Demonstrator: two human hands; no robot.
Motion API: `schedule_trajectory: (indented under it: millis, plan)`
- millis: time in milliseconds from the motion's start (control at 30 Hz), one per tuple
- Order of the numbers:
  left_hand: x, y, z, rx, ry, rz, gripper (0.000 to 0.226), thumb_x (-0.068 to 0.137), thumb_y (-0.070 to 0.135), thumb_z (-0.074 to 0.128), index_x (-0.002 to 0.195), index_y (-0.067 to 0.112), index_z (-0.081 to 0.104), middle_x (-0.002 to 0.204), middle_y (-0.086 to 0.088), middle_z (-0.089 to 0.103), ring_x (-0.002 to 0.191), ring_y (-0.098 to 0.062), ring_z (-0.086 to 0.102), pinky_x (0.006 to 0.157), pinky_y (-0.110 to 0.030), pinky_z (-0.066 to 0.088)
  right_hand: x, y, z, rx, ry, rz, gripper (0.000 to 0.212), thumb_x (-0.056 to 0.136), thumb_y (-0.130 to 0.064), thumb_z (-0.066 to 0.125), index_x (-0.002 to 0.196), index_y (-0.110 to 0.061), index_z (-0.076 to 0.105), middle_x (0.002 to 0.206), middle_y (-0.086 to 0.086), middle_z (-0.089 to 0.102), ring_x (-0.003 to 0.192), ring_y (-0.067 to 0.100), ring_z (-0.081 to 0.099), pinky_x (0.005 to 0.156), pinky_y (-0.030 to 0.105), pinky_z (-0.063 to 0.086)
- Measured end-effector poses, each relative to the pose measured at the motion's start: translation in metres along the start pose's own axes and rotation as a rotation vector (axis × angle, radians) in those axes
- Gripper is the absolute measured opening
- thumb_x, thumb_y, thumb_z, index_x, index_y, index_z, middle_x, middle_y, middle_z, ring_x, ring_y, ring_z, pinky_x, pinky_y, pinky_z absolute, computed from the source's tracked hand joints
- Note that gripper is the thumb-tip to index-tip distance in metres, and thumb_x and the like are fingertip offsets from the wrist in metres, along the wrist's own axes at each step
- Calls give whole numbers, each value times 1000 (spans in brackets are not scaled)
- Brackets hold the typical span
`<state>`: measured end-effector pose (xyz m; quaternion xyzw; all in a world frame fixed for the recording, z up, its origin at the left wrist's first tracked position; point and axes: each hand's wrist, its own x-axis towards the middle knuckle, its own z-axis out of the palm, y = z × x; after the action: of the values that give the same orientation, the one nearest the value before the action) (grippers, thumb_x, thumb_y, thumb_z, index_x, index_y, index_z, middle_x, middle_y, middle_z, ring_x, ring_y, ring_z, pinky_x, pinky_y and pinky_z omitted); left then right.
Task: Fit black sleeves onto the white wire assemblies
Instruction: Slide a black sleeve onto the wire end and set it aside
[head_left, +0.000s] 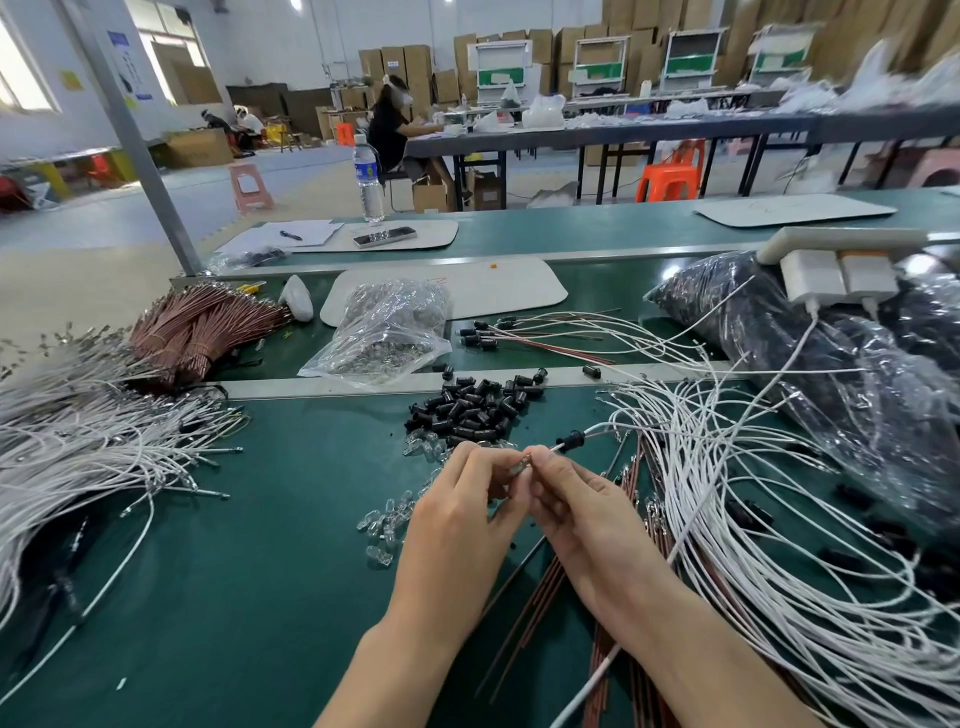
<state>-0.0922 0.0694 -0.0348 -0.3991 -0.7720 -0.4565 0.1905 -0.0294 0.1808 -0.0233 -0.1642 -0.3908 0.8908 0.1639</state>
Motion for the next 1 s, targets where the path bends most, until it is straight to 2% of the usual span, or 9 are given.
schedule_trajectory:
  millis: [100, 233, 400, 600, 700, 833, 1000]
  plan:
    - [0, 1, 2, -13, 6, -2, 17, 96, 32, 59, 104, 19, 67, 96, 16, 60, 85, 1, 60, 73, -16, 50, 1, 0, 1, 24, 11, -16, 13, 79, -18, 72, 78, -9, 81, 77, 6, 72, 67, 8, 68, 65, 18, 58]
    - [1, -2, 5, -51, -5, -18, 11, 94, 20, 69, 105, 16, 70, 98, 16, 63, 90, 1, 64, 78, -16, 51, 2, -1, -2, 33, 50, -31, 12, 77, -18, 72, 75, -11, 81, 73, 4, 71, 64, 7, 67, 61, 16, 56]
    - [0, -2, 6, -82, 7, -10, 11, 94, 21, 68, 103, 16, 71, 97, 16, 63, 90, 0, 65, 78, -18, 52, 3, 3, -2, 59, 46, -12, 11, 75, -19, 73, 76, -11, 80, 73, 5, 70, 64, 8, 66, 65, 18, 58]
    - [1, -1, 3, -62, 12, 24, 12, 96, 23, 67, 107, 23, 68, 97, 17, 61, 87, -1, 63, 75, -20, 52, 4, -3, -3, 57, -28, -6, 13, 77, -16, 74, 83, -7, 81, 85, 11, 75, 74, 14, 72, 69, 21, 60]
    - [2, -3, 0, -70, 34, 13, 13, 96, 26, 67, 109, 23, 68, 97, 17, 61, 85, -3, 64, 73, -22, 53, 4, -9, -8, 98, -34, 4, 23, 76, -24, 78, 90, -5, 81, 92, 14, 75, 78, 17, 73, 70, 24, 61]
    - [1, -7, -3, -80, 45, -51, 11, 97, 27, 66, 106, 22, 70, 94, 18, 61, 84, -5, 64, 73, -24, 52, 6, -16, -16, 176, 51, -19, 23, 83, -25, 72, 88, -4, 80, 92, 15, 75, 75, 18, 73, 63, 25, 61]
    - [1, -6, 0, -118, 23, -61, 14, 96, 29, 65, 106, 22, 70, 94, 18, 63, 85, -5, 65, 74, -20, 52, 5, -13, -14, 107, 22, 9, 20, 89, -17, 67, 99, -5, 80, 90, 11, 76, 75, 16, 73, 64, 24, 60]
